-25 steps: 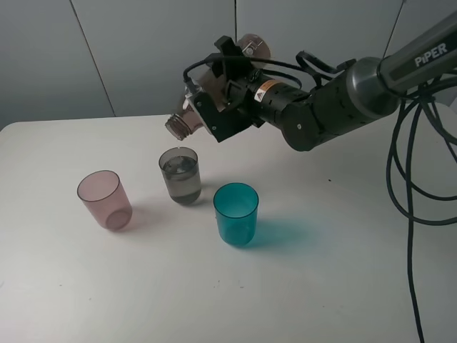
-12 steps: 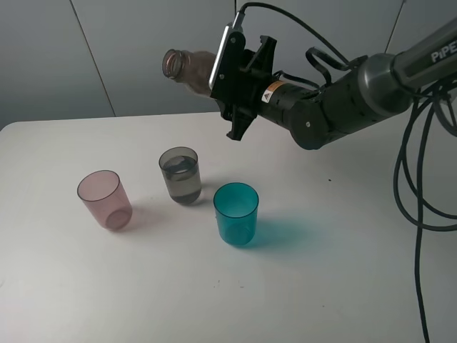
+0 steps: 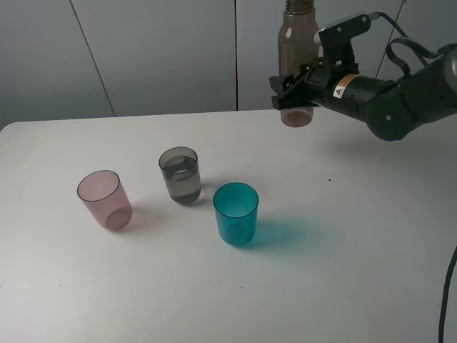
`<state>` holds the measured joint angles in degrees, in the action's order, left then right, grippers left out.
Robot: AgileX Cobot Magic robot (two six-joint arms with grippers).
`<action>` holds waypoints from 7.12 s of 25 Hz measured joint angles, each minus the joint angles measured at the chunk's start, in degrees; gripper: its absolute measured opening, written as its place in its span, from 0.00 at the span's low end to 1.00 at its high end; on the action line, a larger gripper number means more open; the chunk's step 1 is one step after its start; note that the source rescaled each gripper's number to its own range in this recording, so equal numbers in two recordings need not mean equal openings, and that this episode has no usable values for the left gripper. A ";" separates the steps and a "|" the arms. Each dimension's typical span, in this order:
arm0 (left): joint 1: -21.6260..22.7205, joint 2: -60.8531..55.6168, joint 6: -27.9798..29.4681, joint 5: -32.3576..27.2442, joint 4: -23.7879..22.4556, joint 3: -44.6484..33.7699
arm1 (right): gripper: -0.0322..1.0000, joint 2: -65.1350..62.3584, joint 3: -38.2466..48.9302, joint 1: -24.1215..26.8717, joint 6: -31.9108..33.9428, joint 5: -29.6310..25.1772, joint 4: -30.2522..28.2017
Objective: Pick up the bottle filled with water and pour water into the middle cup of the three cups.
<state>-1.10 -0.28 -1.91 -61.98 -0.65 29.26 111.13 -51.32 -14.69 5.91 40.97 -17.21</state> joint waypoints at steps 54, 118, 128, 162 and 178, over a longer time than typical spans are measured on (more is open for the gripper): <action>0.00 0.00 0.00 0.00 0.00 0.00 | 1.00 -8.60 16.96 5.97 0.55 -6.02 3.23; 0.00 0.00 0.26 0.00 0.00 0.00 | 1.00 -97.39 21.90 8.42 -0.61 -103.52 13.60; 0.00 0.00 0.26 0.00 0.00 0.00 | 1.00 -109.24 21.90 19.36 -0.47 -103.52 13.48; 0.00 0.00 0.26 0.00 -0.11 0.00 | 1.00 -111.19 21.90 15.89 -5.00 -103.52 16.60; 0.00 0.00 0.26 0.00 -0.11 0.00 | 1.00 -111.19 21.90 15.89 -4.54 -103.52 16.60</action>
<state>-1.10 -0.28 -1.64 -61.98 -0.76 29.26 -0.07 -29.42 1.20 1.37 -62.55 -0.61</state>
